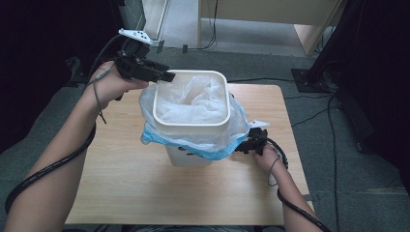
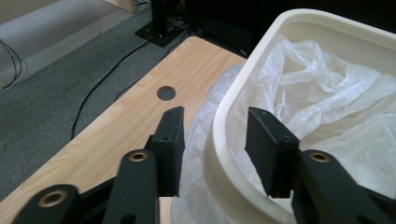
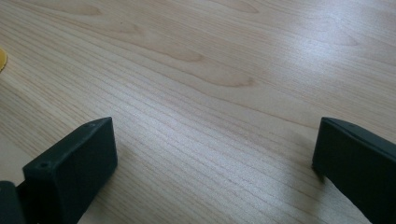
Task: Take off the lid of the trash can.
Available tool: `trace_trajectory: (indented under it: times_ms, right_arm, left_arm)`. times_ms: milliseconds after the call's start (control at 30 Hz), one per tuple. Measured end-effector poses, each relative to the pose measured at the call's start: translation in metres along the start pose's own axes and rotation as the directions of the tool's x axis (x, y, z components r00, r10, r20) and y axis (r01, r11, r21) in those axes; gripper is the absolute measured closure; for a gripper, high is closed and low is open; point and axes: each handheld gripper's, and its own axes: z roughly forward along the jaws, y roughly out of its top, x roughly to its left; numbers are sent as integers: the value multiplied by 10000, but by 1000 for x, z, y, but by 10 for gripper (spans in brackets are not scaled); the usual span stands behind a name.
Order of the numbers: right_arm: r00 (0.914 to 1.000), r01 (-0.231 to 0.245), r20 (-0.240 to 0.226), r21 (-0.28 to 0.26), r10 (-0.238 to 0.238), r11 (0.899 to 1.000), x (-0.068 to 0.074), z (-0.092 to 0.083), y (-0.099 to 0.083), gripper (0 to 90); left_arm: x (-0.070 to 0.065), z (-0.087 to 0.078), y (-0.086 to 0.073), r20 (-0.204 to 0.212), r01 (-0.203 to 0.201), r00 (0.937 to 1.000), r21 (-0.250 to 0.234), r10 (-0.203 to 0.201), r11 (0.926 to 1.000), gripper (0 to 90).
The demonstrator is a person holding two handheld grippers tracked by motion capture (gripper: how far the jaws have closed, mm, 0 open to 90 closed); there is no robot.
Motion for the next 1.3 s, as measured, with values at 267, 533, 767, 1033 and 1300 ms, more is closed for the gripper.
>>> trace_trajectory:
  times_ms: [267,533,767,1033,1300]
  right_arm:
    - [10000,2,-2,-5,-2,10000,0,0,0,0]
    - [10000,12,-3,-4,-12,10000,0,0,0,0]
    - [10000,16,-5,-19,-16,10000,0,0,0,0]
    - [10000,11,-4,-12,-11,10000,0,0,0,0]
    - [10000,18,-5,-18,-18,10000,0,0,0,0]
  left_arm:
    - [-1,5,-1,114,241,9996,95,-242,9997,705]
    - [3,4,-3,267,763,9967,76,-764,9971,738]
    - [4,3,-1,368,942,9948,127,-946,9955,752]
    - [7,-8,-1,194,1056,9942,131,-1059,9943,760]
    - [8,-19,-4,150,1025,9946,78,-1026,9947,755]
